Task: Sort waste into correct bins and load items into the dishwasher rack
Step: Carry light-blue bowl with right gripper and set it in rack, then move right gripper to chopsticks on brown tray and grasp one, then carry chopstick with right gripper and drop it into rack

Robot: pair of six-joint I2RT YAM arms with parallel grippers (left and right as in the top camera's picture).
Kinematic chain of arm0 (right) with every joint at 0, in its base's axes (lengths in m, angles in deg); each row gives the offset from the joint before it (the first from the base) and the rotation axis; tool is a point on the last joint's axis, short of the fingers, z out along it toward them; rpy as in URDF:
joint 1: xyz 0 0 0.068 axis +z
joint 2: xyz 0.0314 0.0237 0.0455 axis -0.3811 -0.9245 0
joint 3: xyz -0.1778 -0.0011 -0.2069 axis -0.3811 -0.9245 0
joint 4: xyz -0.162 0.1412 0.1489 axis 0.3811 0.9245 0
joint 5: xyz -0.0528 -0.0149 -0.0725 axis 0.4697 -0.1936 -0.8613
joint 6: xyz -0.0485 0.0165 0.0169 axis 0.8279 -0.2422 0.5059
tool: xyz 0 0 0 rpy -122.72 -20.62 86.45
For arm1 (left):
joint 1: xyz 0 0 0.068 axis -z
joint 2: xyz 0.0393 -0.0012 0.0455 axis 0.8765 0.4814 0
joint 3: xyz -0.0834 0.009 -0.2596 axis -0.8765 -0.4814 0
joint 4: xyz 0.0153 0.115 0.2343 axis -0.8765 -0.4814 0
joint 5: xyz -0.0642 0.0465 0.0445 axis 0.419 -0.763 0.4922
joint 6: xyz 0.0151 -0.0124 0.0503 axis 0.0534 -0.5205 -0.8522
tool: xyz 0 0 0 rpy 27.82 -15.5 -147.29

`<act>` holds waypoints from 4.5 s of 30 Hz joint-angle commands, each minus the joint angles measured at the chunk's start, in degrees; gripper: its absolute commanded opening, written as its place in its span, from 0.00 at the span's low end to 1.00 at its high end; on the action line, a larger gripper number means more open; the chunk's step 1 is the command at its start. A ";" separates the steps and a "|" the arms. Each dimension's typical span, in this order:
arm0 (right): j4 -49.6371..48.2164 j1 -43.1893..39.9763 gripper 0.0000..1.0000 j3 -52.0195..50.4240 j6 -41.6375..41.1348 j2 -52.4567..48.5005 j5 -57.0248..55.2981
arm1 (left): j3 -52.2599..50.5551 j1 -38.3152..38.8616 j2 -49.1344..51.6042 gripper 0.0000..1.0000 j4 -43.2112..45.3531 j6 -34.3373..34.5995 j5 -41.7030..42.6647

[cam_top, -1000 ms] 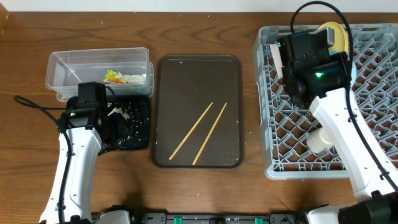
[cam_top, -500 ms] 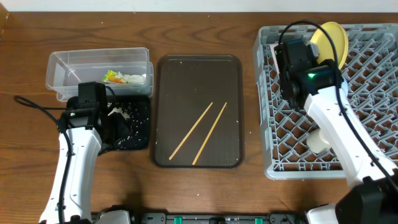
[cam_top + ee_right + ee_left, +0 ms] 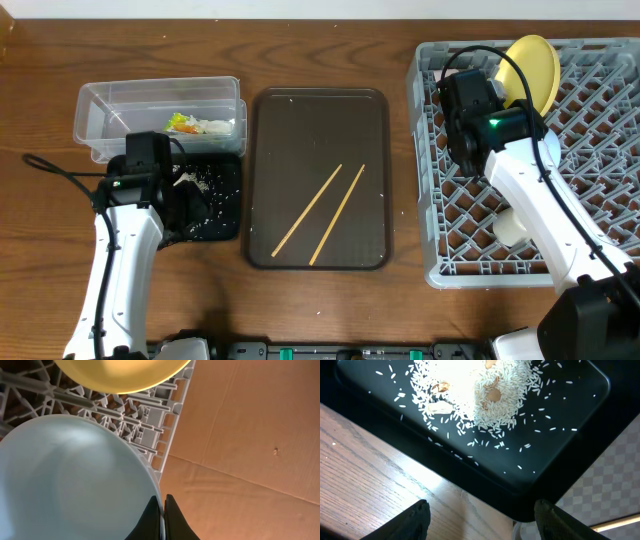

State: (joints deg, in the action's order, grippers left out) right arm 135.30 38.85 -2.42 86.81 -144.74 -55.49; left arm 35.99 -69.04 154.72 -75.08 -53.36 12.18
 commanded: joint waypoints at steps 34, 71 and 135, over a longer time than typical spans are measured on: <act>-2.34 9.51 0.36 -4.90 -12.22 -3.52 14.69 | 0.63 -0.26 -0.61 0.70 -0.15 0.76 -0.87; -12.22 24.35 0.46 -2.43 -52.94 -9.81 66.55 | 0.63 -0.26 -0.61 0.70 -0.15 0.74 -0.90; 10.43 -0.31 0.11 1.14 -39.78 -1.38 56.06 | 0.63 -0.24 -0.61 0.70 -0.35 0.72 -0.90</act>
State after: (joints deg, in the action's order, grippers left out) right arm 146.14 38.65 -1.11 46.42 -145.83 1.16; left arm 35.99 -69.04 154.72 -75.10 -53.34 12.18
